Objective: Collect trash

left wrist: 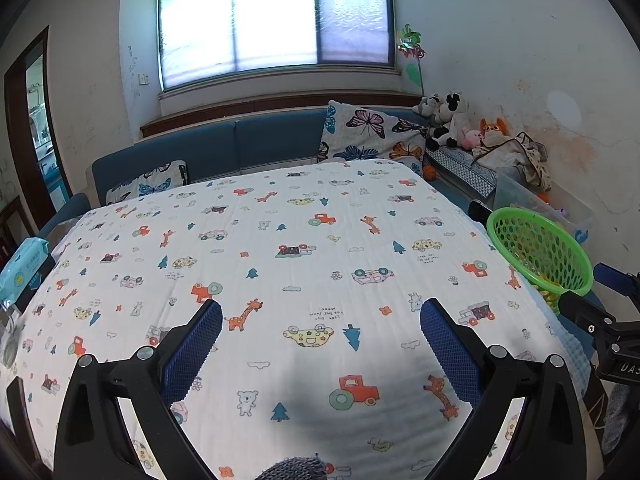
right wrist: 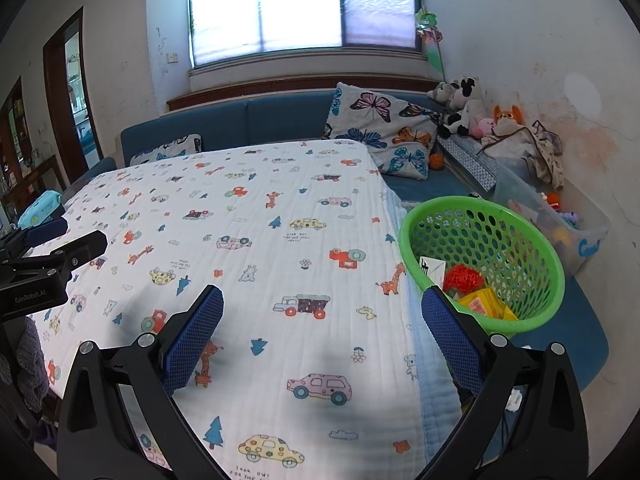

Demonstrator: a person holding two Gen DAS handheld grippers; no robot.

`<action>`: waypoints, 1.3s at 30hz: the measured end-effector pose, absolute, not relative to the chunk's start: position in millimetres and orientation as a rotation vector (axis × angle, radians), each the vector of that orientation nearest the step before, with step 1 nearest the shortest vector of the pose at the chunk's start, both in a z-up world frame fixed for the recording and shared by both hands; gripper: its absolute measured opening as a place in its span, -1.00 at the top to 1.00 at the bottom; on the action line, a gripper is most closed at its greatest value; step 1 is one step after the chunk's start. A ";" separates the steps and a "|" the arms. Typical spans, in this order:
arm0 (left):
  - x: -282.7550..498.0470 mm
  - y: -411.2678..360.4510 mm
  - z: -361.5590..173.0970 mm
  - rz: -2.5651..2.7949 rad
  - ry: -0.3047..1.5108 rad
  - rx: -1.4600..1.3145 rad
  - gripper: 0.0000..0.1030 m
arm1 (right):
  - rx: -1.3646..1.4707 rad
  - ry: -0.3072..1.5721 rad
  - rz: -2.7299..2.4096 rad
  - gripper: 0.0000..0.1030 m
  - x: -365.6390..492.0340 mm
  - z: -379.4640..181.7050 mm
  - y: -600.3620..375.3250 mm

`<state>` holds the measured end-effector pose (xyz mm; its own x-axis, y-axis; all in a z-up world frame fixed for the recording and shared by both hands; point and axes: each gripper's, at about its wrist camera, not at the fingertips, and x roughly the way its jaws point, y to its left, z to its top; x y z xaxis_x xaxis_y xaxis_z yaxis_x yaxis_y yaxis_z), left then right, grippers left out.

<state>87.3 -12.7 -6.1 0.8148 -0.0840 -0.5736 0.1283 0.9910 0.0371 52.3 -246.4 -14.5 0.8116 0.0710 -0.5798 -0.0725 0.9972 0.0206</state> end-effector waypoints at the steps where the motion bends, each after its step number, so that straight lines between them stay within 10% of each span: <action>1: 86.9 -13.1 -6.6 -0.112 0.608 0.075 -0.86 | -0.002 0.619 0.077 -0.91 52.5 -14.1 -246.0; 39: 87.8 -9.4 -9.8 -0.089 0.597 0.077 -0.86 | 0.001 0.622 0.094 -0.91 53.2 -18.7 -240.4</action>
